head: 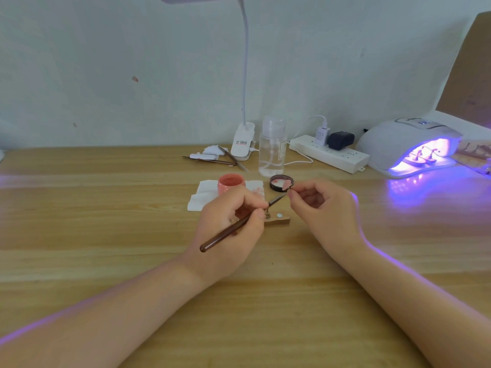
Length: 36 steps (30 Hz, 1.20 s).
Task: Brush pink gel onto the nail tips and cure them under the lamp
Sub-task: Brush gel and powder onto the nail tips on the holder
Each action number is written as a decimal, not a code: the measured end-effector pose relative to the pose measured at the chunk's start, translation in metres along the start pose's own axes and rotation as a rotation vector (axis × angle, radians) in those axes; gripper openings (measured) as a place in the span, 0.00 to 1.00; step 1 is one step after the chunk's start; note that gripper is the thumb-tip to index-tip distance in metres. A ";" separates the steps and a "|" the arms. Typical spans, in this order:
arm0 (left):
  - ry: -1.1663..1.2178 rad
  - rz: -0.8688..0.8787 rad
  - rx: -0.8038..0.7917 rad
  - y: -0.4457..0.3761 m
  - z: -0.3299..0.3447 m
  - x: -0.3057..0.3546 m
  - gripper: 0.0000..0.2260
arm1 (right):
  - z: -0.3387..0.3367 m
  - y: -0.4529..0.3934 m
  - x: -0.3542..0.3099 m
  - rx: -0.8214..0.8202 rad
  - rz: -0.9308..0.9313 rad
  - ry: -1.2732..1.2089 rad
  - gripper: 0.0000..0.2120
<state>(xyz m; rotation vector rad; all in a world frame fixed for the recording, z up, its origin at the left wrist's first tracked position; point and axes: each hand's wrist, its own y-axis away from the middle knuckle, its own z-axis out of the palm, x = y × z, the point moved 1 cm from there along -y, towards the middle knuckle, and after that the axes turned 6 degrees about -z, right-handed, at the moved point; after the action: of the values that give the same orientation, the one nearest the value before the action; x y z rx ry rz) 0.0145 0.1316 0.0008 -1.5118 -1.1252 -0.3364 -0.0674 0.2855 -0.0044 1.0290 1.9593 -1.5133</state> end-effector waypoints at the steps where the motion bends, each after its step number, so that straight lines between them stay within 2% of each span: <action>1: 0.004 0.006 0.010 0.000 0.000 0.000 0.10 | 0.000 0.000 0.000 0.001 0.002 0.000 0.08; 5: 0.059 -0.071 0.019 -0.001 0.001 -0.006 0.05 | 0.000 0.000 -0.001 -0.008 -0.006 -0.001 0.09; 8: 0.048 -0.117 -0.004 -0.002 0.002 -0.009 0.07 | 0.000 0.001 -0.003 -0.019 -0.022 0.002 0.10; 17: 0.044 0.005 0.006 0.001 -0.001 -0.003 0.10 | 0.000 0.000 0.001 -0.015 0.046 -0.026 0.05; 21: 0.109 -0.054 0.017 -0.001 0.002 -0.007 0.06 | 0.000 0.000 0.001 -0.035 0.062 -0.039 0.05; 26: 0.142 -0.101 -0.006 -0.003 0.002 -0.009 0.04 | 0.001 0.001 -0.002 -0.049 0.063 -0.079 0.05; 31: 0.107 -0.073 -0.015 -0.001 0.002 -0.007 0.05 | 0.001 0.001 -0.001 -0.050 0.069 -0.100 0.04; 36: 0.009 0.027 -0.001 0.000 -0.001 -0.002 0.07 | 0.002 -0.001 0.003 -0.047 0.102 -0.125 0.03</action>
<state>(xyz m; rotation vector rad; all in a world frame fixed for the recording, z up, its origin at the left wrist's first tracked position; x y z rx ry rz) 0.0137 0.1300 -0.0009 -1.5237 -1.0965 -0.3244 -0.0700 0.2846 -0.0066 0.9748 1.8201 -1.4350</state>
